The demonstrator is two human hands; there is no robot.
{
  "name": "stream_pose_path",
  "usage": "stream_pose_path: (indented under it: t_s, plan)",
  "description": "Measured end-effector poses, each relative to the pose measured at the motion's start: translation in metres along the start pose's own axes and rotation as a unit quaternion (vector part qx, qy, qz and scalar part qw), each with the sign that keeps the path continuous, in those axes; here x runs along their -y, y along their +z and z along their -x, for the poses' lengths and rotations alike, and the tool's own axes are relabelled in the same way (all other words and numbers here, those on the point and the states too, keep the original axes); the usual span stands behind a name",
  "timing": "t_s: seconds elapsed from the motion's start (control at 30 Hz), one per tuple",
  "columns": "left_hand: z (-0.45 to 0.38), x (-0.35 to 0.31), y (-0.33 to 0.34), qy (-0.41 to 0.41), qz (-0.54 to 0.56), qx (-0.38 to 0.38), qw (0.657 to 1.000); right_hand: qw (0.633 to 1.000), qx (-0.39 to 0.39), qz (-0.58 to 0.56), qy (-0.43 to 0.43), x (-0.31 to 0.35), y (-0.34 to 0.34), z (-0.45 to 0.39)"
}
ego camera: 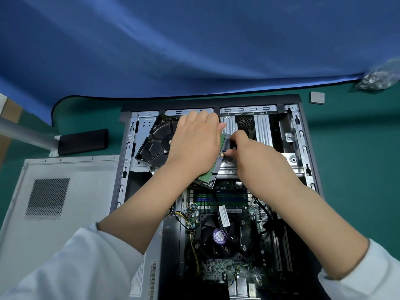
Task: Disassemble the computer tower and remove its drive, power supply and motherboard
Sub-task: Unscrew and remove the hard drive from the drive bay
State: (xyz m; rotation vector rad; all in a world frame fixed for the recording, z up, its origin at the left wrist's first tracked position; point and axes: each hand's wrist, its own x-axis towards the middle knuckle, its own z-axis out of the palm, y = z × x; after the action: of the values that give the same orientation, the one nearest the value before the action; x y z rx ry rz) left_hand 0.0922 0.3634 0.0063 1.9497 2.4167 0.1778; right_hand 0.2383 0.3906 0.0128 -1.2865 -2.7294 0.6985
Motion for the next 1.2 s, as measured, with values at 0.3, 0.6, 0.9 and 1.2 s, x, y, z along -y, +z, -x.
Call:
stream_pose_path:
  t_s: [0.3,0.6,0.9,1.2]
  plan:
    - [0.000,-0.002,0.000,-0.007,0.003,0.004,1.000,0.999,0.004,0.050,-0.009,0.001,-0.009,-0.001]
    - [0.000,-0.003,0.000,-0.012,0.009,-0.008,1.000,0.998,0.059,-0.010,0.001,-0.002,-0.015,-0.007]
    - [0.000,-0.001,-0.001,-0.011,0.018,-0.005,1.000,0.853,0.142,-0.458,0.208,-0.001,-0.024,-0.017]
    - [-0.001,-0.001,0.002,-0.011,0.008,-0.015,1.000,0.885,0.131,-0.399,0.199,0.000,-0.017,-0.013]
